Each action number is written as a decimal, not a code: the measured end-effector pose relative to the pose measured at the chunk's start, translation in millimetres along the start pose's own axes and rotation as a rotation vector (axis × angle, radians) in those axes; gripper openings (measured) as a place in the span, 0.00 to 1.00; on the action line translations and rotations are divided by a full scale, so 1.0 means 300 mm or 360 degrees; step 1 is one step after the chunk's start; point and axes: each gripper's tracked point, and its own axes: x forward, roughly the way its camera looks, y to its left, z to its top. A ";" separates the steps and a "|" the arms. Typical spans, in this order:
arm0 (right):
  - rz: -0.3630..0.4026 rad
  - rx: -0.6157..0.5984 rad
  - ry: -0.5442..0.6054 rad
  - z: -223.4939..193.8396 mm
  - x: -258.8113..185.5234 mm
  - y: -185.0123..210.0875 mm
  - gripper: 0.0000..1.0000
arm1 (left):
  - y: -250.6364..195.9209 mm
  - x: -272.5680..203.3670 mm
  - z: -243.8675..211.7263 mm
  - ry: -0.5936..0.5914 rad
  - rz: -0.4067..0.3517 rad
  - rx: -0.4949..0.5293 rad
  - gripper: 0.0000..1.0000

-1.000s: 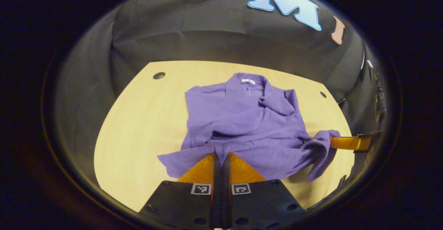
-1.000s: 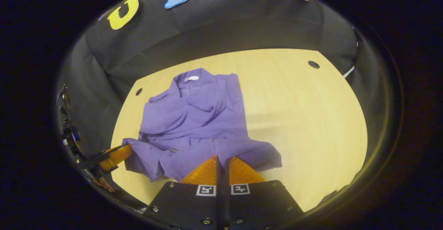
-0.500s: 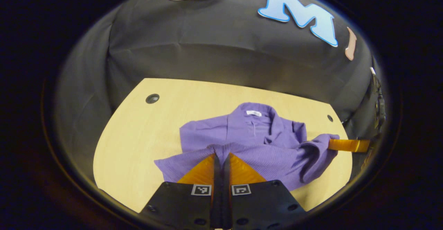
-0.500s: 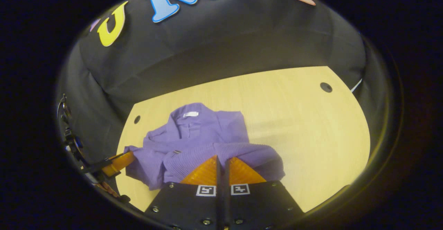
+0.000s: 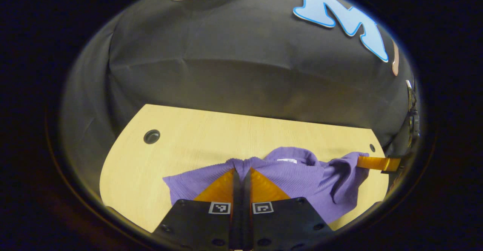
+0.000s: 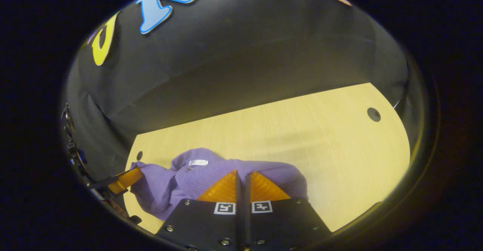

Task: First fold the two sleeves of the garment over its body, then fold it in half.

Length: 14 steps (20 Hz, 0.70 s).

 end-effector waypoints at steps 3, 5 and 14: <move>-0.0012 -0.0001 0.0025 -0.027 0.063 -0.024 0.01 | 0.005 0.073 -0.036 0.0034 0.0013 0.0001 0.07; -0.0011 -0.0003 0.0024 -0.033 0.104 -0.033 0.01 | 0.017 0.112 -0.059 0.0034 0.0019 -0.0036 0.07; -0.0052 -0.0041 0.0058 -0.101 0.206 -0.032 0.04 | 0.055 0.197 -0.157 0.0081 0.0047 -0.0068 0.07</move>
